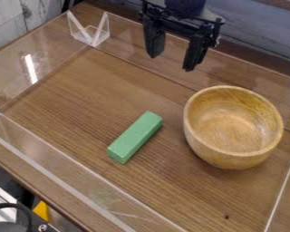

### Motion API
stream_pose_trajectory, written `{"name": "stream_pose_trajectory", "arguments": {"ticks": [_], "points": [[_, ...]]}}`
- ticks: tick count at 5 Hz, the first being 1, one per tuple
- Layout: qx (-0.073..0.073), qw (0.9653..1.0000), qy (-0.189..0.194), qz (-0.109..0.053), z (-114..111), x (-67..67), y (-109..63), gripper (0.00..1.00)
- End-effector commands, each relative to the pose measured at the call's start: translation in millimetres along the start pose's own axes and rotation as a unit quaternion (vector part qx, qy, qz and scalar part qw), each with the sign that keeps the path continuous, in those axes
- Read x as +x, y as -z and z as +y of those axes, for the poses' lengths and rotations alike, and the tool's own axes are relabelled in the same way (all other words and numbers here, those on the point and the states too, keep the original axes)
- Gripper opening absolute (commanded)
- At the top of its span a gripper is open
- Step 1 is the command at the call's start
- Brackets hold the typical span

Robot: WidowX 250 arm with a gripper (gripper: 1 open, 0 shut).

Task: Put the green block in the brown bowl

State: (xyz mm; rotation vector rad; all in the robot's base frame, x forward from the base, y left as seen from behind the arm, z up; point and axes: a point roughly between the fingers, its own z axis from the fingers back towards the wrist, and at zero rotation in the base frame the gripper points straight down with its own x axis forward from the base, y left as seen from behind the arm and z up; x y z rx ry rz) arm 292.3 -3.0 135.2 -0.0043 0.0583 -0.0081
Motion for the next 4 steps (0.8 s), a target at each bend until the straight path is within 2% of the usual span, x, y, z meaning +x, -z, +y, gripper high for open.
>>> {"name": "stream_pose_trajectory", "arguments": {"ticks": [1, 2, 3, 4], "points": [[-0.006, 1.0, -0.002, 0.003, 2, -7.4, 7.9, 1.0], [-0.017, 0.9997, -0.008, 0.016, 7, -27.3, 31.5, 1.0], [-0.012, 0.9999, 0.003, 0.007, 20, -42.1, 48.1, 1.0], [-0.006, 0.9998, 0.016, -0.005, 27, -47.2, 62.4, 1.0]]}}
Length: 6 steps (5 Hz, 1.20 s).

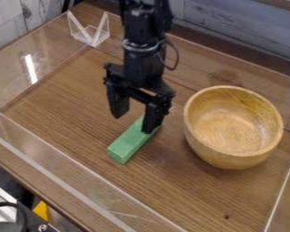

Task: Put the green block in the brown bowl

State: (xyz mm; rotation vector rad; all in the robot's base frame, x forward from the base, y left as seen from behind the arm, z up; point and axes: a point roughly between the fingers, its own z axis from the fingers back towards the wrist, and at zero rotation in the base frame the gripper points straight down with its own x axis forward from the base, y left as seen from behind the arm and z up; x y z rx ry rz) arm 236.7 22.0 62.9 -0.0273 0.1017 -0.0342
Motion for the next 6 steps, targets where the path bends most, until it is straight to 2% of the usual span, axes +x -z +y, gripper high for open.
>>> {"name": "stream_pose_trajectory", "arguments": {"ticks": [1, 6], "points": [[0.009, 0.9993, 0.01, -0.033, 5, 4.0, -1.6, 1.0], [0.016, 0.9984, 0.019, -0.05, 11, 7.9, 23.1, 1.0]]}}
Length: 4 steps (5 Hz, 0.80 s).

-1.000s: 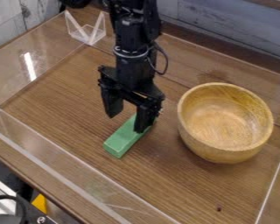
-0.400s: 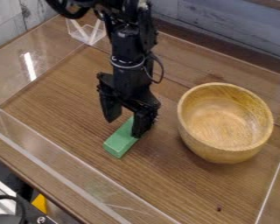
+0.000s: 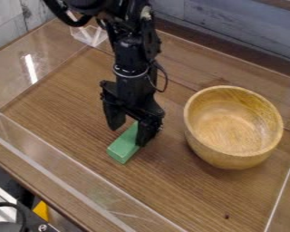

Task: Put the green block in the brown bowl

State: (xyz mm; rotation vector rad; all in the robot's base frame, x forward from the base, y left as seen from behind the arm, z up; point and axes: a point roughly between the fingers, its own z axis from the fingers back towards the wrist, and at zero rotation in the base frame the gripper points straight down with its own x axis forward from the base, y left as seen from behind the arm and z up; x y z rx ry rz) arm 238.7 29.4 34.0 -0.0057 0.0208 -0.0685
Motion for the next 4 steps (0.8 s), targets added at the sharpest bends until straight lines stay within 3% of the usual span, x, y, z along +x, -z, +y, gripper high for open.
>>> {"name": "stream_pose_trajectory", "arguments": {"ticks": [1, 3, 4], "points": [[0.004, 0.9999, 0.0, -0.013, 2.1, 3.9, -1.2, 1.0], [0.004, 0.9998, -0.005, -0.017, 0.2, 4.4, 4.5, 1.0], [0.003, 0.9998, -0.008, -0.018, -0.9, 4.5, 6.6, 0.0]]}}
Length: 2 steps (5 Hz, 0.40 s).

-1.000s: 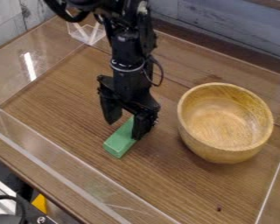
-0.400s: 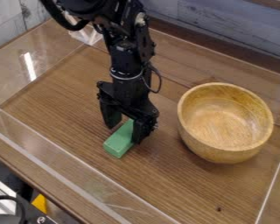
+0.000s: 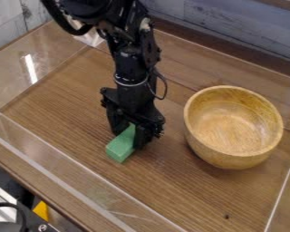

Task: Put the green block in the brown bowl

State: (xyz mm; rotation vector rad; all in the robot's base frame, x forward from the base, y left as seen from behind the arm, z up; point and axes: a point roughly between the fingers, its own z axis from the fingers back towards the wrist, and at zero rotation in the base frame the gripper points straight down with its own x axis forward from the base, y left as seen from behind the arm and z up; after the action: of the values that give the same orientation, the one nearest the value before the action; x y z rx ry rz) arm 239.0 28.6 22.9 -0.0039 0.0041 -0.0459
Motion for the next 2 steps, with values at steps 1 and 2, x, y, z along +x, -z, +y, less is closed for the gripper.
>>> {"name": "stream_pose_trajectory", "arguments": {"ticks": [1, 2], "points": [[0.0, 1.0, 0.001, -0.01, -3.4, 2.6, -6.5, 0.0], [-0.002, 0.9999, -0.002, -0.011, -6.7, 1.2, -9.2, 0.0]]}}
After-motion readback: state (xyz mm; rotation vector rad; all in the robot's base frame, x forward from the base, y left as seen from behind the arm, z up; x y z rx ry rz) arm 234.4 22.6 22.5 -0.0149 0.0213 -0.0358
